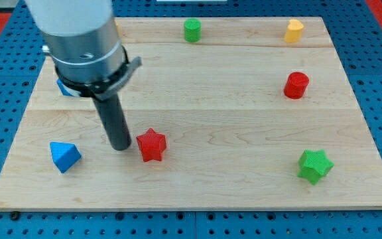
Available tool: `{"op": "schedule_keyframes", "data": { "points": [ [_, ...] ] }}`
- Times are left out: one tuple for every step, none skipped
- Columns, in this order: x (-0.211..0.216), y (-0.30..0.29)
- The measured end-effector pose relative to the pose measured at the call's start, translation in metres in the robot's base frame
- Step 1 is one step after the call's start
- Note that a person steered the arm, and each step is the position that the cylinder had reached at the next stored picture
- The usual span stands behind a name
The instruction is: Move the red star a bit down
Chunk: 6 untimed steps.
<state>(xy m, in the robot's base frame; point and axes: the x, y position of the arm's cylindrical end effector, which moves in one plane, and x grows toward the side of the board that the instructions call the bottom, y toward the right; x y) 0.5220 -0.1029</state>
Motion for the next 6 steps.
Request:
{"op": "schedule_keyframes", "data": {
  "points": [
    [0.004, 0.037],
    [0.006, 0.055],
    [-0.002, 0.045],
    [-0.034, 0.038],
    [-0.023, 0.076],
    [-0.021, 0.094]
  ]
}}
